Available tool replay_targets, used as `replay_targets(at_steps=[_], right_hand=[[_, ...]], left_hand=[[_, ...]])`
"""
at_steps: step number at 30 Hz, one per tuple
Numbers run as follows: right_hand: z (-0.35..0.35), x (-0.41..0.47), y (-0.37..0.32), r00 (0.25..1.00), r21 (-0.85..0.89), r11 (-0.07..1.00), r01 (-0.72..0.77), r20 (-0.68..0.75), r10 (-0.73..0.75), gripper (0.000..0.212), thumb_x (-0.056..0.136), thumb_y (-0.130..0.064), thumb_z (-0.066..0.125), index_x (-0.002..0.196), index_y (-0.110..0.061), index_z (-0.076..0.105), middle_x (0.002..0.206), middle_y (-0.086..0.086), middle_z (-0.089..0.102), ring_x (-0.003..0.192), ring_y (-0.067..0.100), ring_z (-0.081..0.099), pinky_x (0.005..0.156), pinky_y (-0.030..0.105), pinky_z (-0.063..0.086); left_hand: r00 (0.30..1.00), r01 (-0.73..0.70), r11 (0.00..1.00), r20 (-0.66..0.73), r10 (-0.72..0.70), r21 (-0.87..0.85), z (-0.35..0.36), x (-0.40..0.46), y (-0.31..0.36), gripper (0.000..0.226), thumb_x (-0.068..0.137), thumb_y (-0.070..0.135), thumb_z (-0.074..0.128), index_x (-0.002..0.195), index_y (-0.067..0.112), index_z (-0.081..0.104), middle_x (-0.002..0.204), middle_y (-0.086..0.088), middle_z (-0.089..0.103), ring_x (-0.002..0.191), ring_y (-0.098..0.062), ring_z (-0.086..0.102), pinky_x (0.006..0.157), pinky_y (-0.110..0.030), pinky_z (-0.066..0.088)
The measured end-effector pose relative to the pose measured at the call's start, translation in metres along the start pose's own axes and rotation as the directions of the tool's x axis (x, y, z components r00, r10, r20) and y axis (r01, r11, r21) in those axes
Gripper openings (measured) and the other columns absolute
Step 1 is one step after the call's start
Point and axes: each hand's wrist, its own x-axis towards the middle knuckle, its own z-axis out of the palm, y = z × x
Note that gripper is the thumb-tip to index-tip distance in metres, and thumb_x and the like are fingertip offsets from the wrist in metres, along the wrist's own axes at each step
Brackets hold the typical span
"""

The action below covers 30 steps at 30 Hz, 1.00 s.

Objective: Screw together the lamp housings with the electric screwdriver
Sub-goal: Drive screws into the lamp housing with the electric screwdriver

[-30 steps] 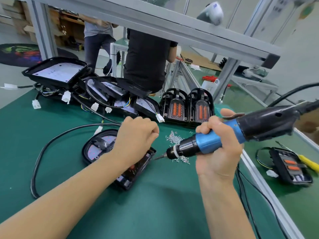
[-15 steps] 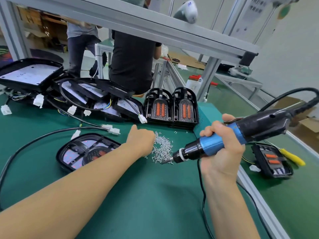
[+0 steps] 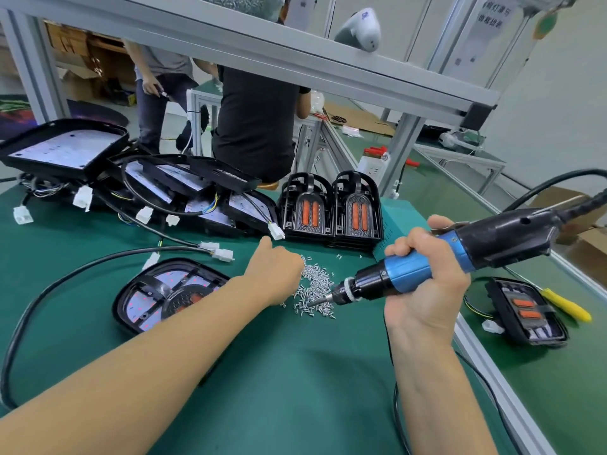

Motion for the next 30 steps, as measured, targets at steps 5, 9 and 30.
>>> replay_targets(at_steps=[5,9,30], right_hand=[[0.014,0.001,-0.007,1.0,0.11,0.994,-0.013,-0.01,0.014,0.023,0.069,-0.003,0.055,0.088,-0.015,0.053,0.058,-0.003,0.047,0.049,0.012,0.048,0.057,0.022,0.044],[0.033,-0.007,-0.007,0.998,0.217,0.975,-0.054,0.027,0.05,0.022,0.068,-0.004,0.053,0.087,-0.016,0.053,0.057,-0.005,0.048,0.049,0.009,0.046,0.056,0.021,0.044],[0.109,-0.055,0.039,0.957,0.244,0.94,-0.24,0.222,0.187,0.02,0.07,-0.005,0.05,0.086,-0.017,0.053,0.057,-0.005,0.046,0.048,0.009,0.045,0.056,0.02,0.043]], left_hand=[[0.983,0.01,0.78,-0.136,-0.121,-0.626,-0.022,-0.042,-0.025,0.02,0.093,0.024,0.056,0.073,0.029,0.057,0.083,0.006,0.063,0.084,-0.014,0.055,0.088,-0.029,0.02],[0.963,0.014,0.441,-0.107,-0.247,-0.897,-0.025,-0.099,-0.044,0.016,0.088,0.016,0.063,0.074,0.024,0.065,0.077,0.009,0.065,0.072,-0.003,0.057,0.076,-0.018,0.042],[0.865,-0.002,0.16,-0.082,-0.495,-0.987,-0.018,-0.182,-0.085,0.019,0.086,0.008,0.066,0.073,0.022,0.069,0.072,0.01,0.064,0.064,0.004,0.05,0.064,-0.003,0.037]])
